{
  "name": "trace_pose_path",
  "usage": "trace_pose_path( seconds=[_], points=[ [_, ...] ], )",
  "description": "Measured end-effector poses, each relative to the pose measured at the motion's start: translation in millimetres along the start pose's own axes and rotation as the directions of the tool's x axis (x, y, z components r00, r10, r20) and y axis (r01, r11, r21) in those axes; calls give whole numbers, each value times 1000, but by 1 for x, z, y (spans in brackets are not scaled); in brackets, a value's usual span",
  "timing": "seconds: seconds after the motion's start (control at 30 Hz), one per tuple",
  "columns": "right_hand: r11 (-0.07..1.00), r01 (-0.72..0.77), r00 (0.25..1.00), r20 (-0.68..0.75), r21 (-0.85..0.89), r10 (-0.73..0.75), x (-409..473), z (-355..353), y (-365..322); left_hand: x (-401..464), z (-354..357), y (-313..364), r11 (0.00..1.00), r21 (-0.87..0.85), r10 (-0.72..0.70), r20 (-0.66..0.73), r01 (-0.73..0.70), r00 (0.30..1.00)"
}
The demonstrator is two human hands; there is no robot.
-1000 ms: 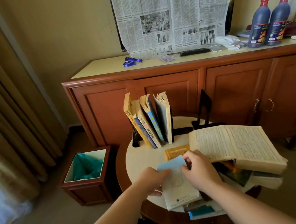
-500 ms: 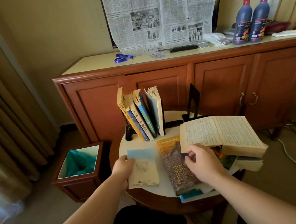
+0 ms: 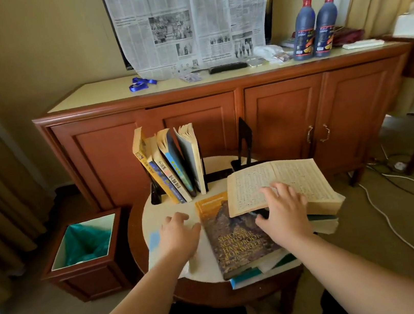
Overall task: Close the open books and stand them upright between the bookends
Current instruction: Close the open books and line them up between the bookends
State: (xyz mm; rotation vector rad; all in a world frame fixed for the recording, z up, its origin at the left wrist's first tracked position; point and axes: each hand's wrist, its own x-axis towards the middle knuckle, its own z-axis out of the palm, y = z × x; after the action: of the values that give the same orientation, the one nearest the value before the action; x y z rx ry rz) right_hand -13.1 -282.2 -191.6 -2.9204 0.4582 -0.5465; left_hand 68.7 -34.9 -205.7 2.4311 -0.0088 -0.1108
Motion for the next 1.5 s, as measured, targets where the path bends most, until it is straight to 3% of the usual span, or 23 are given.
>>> trace_pose_path(
  seconds=[0.07, 0.2, 0.33, 0.5, 0.57, 0.63, 0.73, 0.83, 1.03, 1.13, 1.27, 1.43, 1.5],
  points=[
    [999, 27, 999, 32, -20, -27, 3, -1, 1, -6, 12, 24, 992, -33, 123, -7, -123, 992],
    [1000, 6, 999, -35, 3, -6, 7, -5, 1, -21, 33, 53, 943, 118, 301, 91, -310, 949],
    [999, -25, 995, -94, 46, 29, 10, -6, 2, -26, 53, 44, 918, 200, 311, 175, -343, 934],
    [925, -78, 964, -208, 372, 165, 16, -14, 8, -27, 57, 35, 893, 275, 311, 197, -357, 930],
    [884, -178, 934, -209, 433, 290, 17, -22, 14, -28, 56, 37, 887, 293, 310, 197, -357, 930],
    [867, -330, 870, -235, 375, 433, 15, -27, 26, -28, 56, 38, 886, 300, 303, 201, -353, 932],
    [792, -524, 807, -114, 313, 579, 9, -30, 50, -28, 56, 36, 881, 310, 308, 195, -357, 931],
    [766, -603, 788, 17, 225, 615, 6, -25, 66, -30, 55, 39, 878, 330, 298, 194, -348, 935],
    [762, -588, 802, 74, 271, 593, 16, -29, 76, -28, 53, 75, 854, 423, 251, 175, -303, 952],
    [728, -604, 792, 140, 323, 595, 25, -33, 90, -20, 59, 103, 886, 272, 325, 211, -374, 922],
    [699, -597, 802, 263, 394, 537, 37, -33, 113, -7, 75, 145, 950, 27, 293, 270, -311, 917],
    [667, -580, 815, 354, 468, 459, 56, -24, 130, 13, 95, 187, 922, 206, 241, 361, -329, 901],
    [665, -579, 815, 366, 472, 449, 61, -20, 131, 21, 104, 199, 947, 152, 188, 454, -284, 871]
  ],
)
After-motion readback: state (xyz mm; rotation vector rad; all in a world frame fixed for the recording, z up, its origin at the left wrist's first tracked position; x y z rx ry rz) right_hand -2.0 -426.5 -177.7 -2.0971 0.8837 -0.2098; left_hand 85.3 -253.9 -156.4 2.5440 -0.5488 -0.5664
